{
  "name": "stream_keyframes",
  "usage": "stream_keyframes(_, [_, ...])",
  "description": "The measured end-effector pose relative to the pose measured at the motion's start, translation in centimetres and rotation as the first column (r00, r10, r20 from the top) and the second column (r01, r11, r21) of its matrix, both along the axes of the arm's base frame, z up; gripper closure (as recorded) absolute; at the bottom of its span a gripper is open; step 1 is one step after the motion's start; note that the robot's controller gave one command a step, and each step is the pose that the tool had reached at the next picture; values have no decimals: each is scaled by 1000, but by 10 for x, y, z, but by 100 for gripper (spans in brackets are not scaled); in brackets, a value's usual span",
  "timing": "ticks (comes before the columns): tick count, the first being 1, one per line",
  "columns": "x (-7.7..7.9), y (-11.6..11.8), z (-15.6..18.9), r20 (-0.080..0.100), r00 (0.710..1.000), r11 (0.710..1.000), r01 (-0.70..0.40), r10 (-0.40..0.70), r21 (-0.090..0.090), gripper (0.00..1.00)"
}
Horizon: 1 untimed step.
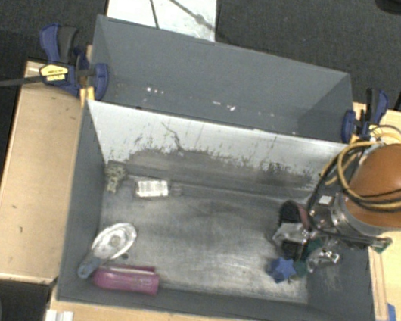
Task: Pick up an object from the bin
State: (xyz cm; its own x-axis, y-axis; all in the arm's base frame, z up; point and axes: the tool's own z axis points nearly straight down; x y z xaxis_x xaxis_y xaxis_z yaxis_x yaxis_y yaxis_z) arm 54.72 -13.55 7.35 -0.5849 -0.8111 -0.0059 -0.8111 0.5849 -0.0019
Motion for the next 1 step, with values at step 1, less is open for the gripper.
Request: stream_keyframes(1, [9,-4,133,4,1000,1000,-15,15,-5,100])
